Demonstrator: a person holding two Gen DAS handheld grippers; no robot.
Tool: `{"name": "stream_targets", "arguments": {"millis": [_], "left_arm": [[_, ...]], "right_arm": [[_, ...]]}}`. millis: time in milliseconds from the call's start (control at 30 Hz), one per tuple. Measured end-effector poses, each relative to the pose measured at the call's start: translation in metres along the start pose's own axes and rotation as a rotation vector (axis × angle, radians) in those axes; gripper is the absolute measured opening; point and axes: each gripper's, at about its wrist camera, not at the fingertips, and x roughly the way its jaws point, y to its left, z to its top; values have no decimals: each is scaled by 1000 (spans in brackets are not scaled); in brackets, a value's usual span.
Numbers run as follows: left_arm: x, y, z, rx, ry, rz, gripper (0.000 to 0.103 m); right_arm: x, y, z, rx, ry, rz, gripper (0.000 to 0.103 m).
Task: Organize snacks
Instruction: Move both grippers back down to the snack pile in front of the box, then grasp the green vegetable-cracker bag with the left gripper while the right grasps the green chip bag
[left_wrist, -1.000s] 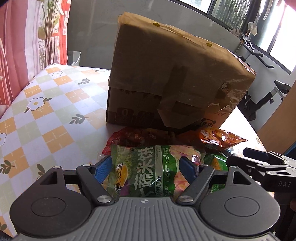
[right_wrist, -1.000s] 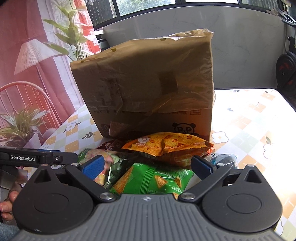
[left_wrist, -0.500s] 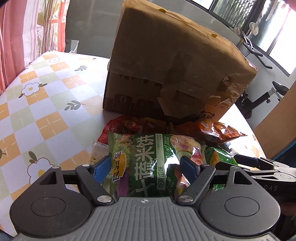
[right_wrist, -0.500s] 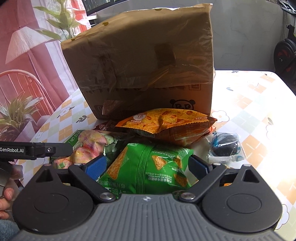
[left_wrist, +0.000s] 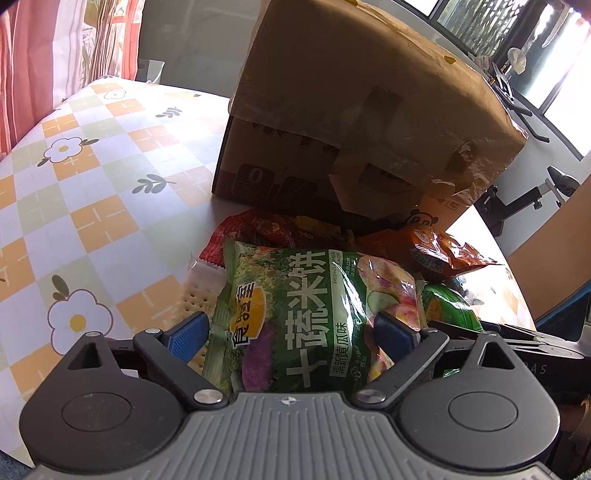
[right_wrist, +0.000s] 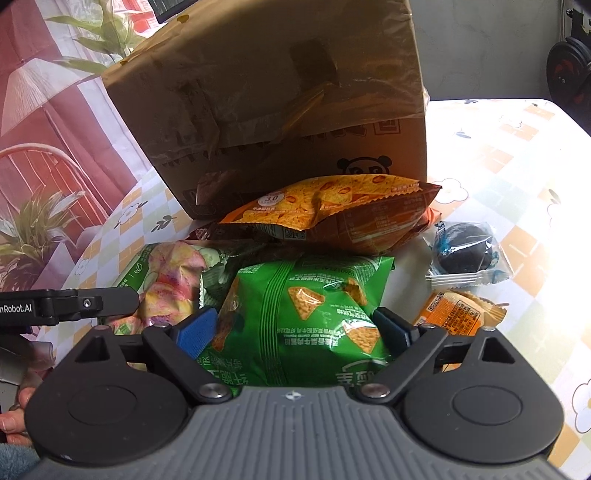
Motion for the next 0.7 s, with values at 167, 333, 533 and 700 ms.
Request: {"name": "stream_targets", "arguments": {"millis": [167,333,533,700], "left_arm": [[10,7,-1,-40,18,-18,103],[16,15,-2,-88,35,-59,103],[18,14,-4,-91,26,-68,103],[17,14,-4,-91,28,-68,103]], "right_arm": [[0,-1,-1,3,-1,6,91],[0,-2,-1,15,-3,11,91],[-1,-2,-2,16,-4,11,91],[-1,-2,-2,19,-5,12,90]]}}
